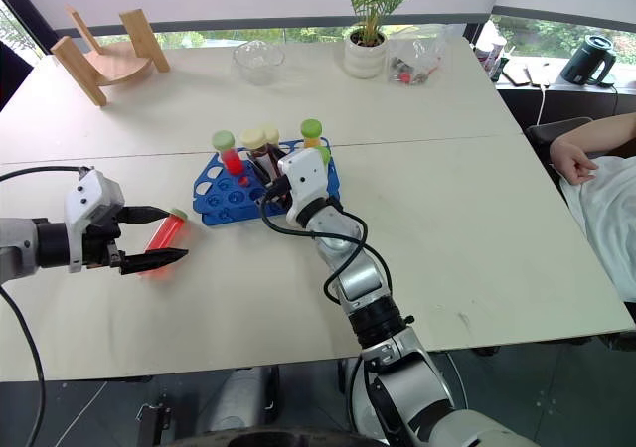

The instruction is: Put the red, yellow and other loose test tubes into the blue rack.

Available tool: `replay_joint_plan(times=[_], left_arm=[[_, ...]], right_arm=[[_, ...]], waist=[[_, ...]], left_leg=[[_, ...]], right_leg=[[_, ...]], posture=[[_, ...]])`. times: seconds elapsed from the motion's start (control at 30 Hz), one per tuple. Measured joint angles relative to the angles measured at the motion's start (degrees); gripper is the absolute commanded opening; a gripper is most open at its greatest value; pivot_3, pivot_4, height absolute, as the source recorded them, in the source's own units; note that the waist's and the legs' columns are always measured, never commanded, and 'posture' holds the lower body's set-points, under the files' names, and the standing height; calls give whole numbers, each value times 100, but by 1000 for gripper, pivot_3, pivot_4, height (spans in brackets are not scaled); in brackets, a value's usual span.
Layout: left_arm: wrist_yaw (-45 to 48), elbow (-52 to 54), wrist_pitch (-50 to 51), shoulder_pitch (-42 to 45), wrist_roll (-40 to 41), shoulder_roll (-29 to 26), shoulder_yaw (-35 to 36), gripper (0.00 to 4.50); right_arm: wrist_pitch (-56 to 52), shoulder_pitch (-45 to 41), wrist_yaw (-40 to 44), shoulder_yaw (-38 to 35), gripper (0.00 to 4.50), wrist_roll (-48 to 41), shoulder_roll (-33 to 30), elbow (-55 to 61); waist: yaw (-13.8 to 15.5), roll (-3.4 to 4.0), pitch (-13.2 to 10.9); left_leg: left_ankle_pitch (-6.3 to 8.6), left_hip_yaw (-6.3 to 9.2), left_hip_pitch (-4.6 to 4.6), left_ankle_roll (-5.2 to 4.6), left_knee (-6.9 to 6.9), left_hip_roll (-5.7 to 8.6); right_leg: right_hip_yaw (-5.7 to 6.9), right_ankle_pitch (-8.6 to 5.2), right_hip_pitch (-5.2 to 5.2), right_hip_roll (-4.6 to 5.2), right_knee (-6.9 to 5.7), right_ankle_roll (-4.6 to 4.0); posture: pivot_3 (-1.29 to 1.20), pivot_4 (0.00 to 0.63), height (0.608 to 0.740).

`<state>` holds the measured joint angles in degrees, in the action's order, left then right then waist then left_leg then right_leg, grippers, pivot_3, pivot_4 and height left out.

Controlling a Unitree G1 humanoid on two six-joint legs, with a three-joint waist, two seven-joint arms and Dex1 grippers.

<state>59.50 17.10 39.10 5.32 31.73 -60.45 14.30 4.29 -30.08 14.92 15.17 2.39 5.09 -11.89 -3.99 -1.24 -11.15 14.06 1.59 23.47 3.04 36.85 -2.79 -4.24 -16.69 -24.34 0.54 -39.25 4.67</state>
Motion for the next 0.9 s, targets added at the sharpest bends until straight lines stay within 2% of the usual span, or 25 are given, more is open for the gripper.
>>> replay_joint_plan(times=[0.6, 0.67, 0.7, 0.83, 0.87, 0.9], left_arm=[[-97, -1, -11, 180, -111, 114, -210, 4500], [-96, -1, -11, 180, -116, 114, -210, 4500], [-96, -1, -11, 180, -117, 114, -209, 4500], [-99, -41, -9, 248, -114, 114, -191, 4500], [-125, -85, -8, 326, -124, 114, -188, 4500], [-208, -137, -11, 418, -165, 114, -180, 4500]], right_arm=[[164, 243, 50, 132, 829, 188, -10, -202], [171, 243, 36, 132, 1843, 193, -9, -205], [171, 243, 23, 129, 2100, 194, -9, -204], [158, 318, 75, 175, 4177, 199, -39, -102], [100, 336, 126, 192, 4477, 189, -64, 40], [12, 351, 197, 197, 4477, 169, -88, 243]], waist=[[0, 0, 0], [0, 0, 0], [0, 0, 0], [1, 0, 0], [5, 1, -1], [11, 0, 0]], left_leg=[[0, 1, 0, 0, 1, 0], [0, 1, 0, 0, 1, 0], [0, 1, 0, 0, 1, 0], [0, 2, 0, 0, 0, 0], [0, 2, 0, 0, 0, 0], [0, 4, 0, 0, 1, 0]], right_leg=[[0, 0, 1, -1, 0, 0], [0, 0, 1, -1, -1, 0], [0, 0, 1, -1, 0, 0], [1, 0, 1, -1, 0, 0], [1, 0, 1, -1, -1, 0], [2, 0, 2, -1, -1, 0]], posture=[[0, 150, 740], [0, 150, 740], [0, 150, 740], [0, 150, 740], [0, 150, 740], [0, 150, 740]])
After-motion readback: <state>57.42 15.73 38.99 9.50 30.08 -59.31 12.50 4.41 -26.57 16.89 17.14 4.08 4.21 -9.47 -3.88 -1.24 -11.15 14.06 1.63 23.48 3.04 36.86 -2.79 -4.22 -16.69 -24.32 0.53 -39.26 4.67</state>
